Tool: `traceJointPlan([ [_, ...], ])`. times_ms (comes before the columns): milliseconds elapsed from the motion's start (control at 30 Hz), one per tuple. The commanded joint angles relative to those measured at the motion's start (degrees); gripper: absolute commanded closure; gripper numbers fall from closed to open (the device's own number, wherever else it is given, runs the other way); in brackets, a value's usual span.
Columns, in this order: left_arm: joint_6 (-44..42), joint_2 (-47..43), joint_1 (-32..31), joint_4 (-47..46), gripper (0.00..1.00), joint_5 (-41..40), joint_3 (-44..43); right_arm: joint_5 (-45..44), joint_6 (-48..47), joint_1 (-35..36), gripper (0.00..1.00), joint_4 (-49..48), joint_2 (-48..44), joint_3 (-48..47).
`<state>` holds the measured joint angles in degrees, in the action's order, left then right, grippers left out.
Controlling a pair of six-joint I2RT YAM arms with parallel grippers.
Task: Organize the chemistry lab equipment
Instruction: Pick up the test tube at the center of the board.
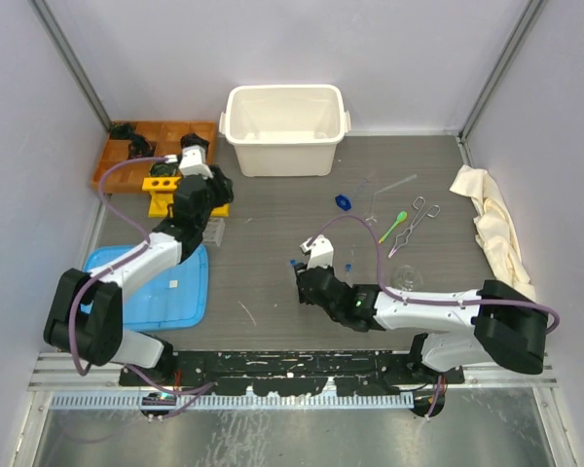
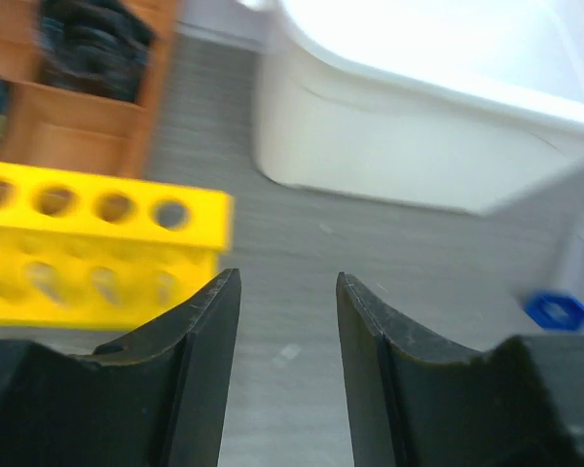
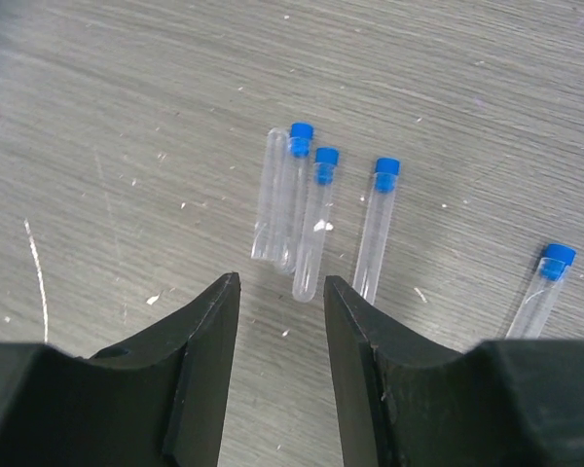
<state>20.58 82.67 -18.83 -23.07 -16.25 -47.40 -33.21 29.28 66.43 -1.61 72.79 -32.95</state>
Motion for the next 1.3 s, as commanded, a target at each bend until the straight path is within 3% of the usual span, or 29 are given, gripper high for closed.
traceJointPlan([
  [0,7.4,-4.7,-5.0,12.9,0.55,8.3,0.2,2.1,3.7,-3.8,0.55,2.0,1.4,-3.5],
  [200,14.0,-7.6,-6.9,19.3,0.58,14.8,4.8,6.0,2.6,-4.7,0.58,1.2,4.9,-6.5],
  [567,14.2,-15.7,-6.9,26.6,0.61,16.2,9.0,8.9,2.2,-4.8,0.62,2.8,15.7,-13.6],
  [1267,14.1,-18.1,-6.9,26.9,0.61,19.1,11.8,9.2,3.3,-5.5,0.63,3.7,23.4,-16.9],
])
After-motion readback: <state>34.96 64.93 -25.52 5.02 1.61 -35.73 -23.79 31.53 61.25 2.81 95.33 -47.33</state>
